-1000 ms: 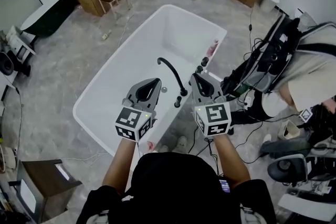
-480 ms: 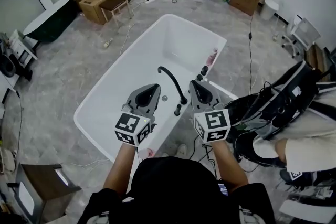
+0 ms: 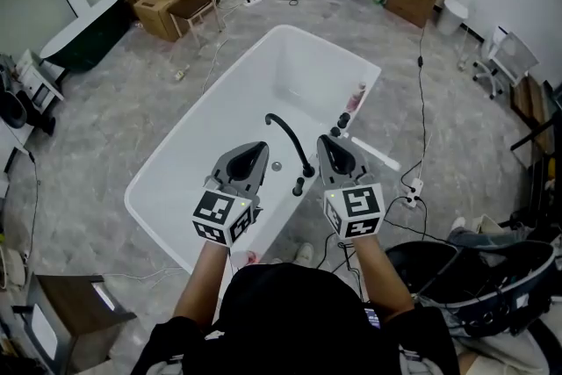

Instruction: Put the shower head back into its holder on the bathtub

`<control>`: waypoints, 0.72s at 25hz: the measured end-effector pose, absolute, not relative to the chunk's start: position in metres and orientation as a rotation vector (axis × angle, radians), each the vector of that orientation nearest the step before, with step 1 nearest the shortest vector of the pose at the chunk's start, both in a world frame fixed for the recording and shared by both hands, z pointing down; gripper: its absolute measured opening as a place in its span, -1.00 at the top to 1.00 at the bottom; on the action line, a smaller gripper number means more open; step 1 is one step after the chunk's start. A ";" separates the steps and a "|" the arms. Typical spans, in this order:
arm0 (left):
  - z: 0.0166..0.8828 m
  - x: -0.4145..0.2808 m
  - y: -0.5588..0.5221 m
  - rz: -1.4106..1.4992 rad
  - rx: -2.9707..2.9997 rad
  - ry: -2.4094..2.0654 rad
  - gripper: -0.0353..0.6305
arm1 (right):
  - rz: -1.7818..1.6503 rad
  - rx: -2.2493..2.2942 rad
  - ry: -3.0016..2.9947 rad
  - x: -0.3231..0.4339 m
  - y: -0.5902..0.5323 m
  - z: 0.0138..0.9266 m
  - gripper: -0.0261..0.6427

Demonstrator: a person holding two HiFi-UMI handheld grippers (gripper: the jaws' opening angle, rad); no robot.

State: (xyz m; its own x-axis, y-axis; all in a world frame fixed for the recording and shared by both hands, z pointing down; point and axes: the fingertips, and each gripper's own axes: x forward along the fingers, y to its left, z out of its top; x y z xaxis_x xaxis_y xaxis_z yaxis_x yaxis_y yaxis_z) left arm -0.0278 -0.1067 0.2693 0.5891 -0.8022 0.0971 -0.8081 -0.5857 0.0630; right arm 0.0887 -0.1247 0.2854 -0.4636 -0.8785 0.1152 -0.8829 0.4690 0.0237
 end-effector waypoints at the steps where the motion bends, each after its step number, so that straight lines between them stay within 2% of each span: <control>1: 0.270 -0.028 -0.107 0.089 2.708 -1.380 0.85 | 0.060 1.561 -2.597 0.089 -0.125 0.286 0.85; 18: 0.278 -0.029 -0.108 0.074 2.700 -1.361 0.85 | 0.059 1.548 -2.595 0.080 -0.128 0.294 0.85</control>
